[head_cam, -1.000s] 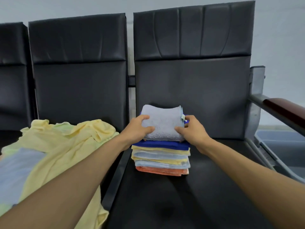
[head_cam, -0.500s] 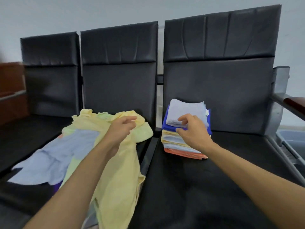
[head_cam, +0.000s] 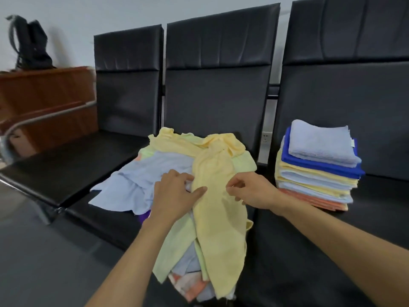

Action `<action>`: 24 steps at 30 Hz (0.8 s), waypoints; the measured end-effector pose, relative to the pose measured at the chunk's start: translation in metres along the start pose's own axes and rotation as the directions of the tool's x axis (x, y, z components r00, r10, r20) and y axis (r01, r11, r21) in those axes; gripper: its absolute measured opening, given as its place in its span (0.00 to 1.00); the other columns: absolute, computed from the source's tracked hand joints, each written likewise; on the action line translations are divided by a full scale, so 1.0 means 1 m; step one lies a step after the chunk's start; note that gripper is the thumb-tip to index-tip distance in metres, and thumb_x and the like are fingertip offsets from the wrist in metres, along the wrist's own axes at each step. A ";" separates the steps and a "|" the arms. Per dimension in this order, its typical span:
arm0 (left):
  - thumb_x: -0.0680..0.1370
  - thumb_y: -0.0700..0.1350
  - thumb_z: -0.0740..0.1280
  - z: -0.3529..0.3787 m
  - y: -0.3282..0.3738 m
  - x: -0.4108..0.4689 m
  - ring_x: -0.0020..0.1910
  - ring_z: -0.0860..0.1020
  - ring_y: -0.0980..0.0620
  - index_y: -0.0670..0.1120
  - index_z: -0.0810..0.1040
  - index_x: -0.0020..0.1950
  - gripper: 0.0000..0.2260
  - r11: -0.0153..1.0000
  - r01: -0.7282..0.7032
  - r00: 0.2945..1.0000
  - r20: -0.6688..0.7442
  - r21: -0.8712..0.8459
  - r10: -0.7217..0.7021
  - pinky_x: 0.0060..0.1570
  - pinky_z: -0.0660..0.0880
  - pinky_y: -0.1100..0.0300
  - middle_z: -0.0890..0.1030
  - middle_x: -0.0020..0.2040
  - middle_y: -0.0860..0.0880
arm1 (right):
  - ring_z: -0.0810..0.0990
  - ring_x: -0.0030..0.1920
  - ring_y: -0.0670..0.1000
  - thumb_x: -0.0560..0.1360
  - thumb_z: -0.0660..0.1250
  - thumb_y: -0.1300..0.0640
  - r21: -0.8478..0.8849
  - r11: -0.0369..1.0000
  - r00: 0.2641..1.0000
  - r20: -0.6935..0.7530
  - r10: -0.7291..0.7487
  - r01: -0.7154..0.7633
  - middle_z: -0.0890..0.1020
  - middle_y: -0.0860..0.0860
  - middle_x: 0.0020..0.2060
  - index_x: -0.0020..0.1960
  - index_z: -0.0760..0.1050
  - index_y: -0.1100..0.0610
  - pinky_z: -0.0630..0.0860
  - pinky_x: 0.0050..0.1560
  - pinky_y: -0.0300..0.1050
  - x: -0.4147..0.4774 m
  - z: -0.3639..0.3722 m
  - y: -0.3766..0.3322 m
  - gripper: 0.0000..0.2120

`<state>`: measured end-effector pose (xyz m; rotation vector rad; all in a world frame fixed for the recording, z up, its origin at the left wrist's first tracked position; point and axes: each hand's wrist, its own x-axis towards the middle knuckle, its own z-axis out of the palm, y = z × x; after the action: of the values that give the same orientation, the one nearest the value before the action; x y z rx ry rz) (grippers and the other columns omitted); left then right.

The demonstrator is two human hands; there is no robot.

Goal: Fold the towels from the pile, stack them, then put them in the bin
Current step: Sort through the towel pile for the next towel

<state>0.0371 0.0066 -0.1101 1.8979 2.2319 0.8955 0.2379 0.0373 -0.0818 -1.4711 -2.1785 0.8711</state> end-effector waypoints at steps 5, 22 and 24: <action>0.77 0.47 0.67 0.000 0.012 0.001 0.52 0.73 0.49 0.49 0.81 0.48 0.04 0.999 -0.050 0.993 -0.106 0.000 0.049 0.50 0.66 0.57 0.75 0.49 0.50 | 0.80 0.52 0.48 0.79 0.62 0.53 -0.094 0.995 0.997 0.069 -0.020 0.027 0.81 0.47 0.49 0.56 0.79 0.56 0.76 0.53 0.43 0.004 0.016 -0.001 0.11; 0.77 0.41 0.63 -0.029 0.026 -0.013 0.46 0.81 0.48 0.42 0.81 0.48 0.08 0.070 0.498 0.866 0.492 -0.864 -0.093 0.47 0.76 0.57 0.84 0.45 0.46 | 0.77 0.57 0.54 0.76 0.63 0.39 0.587 0.759 0.926 -0.039 0.375 -0.283 0.79 0.53 0.56 0.63 0.73 0.59 0.76 0.56 0.50 0.041 0.017 0.020 0.26; 0.74 0.47 0.68 -0.024 0.024 -0.011 0.50 0.80 0.46 0.44 0.82 0.48 0.09 0.253 0.536 0.844 0.501 -0.805 -0.193 0.51 0.75 0.55 0.84 0.48 0.46 | 0.78 0.56 0.54 0.74 0.68 0.42 0.579 0.767 0.933 -0.030 0.359 -0.277 0.80 0.52 0.55 0.60 0.75 0.58 0.77 0.55 0.49 0.041 0.022 0.022 0.23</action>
<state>0.0503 -0.0112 -0.0820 0.7838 1.2737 1.2600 0.2234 0.0748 -0.1146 -1.5361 -1.3909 1.3442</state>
